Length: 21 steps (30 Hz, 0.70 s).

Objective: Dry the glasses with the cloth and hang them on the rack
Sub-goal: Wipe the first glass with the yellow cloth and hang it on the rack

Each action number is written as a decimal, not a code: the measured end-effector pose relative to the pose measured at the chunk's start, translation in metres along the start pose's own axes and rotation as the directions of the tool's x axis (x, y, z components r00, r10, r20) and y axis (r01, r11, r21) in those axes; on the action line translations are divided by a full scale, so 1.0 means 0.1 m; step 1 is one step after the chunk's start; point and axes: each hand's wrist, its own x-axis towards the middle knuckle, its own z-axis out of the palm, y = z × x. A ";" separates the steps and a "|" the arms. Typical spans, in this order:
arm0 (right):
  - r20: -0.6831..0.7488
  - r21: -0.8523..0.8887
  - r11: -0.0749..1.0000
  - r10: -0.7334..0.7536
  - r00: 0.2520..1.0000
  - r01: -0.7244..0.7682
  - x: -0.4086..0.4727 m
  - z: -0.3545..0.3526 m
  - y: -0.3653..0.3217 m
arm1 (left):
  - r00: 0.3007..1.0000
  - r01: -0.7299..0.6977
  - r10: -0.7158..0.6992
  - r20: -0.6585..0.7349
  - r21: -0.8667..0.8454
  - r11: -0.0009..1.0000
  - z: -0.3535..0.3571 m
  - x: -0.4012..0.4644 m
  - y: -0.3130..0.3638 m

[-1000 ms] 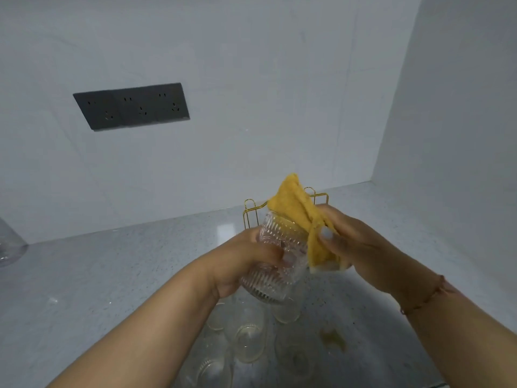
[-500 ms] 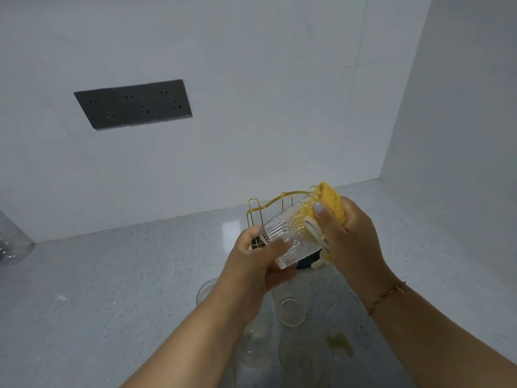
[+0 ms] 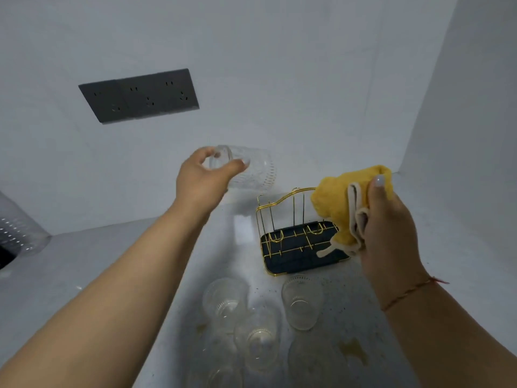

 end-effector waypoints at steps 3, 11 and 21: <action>0.028 0.013 1.000 0.012 1.000 -0.012 0.01 -0.02 0.06 | 0.999 -0.036 0.038 -0.005 0.194 0.980 0.13 0.27 -0.02; 0.078 0.127 0.980 0.142 0.987 -0.151 0.13 -0.07 0.21 | 0.992 -0.088 0.025 0.125 0.532 0.842 0.61 0.73 -0.27; 0.044 0.301 0.899 0.320 0.946 -0.318 0.20 -0.15 0.36 | 0.952 -0.124 -0.118 0.282 0.709 0.695 1.05 0.94 -0.73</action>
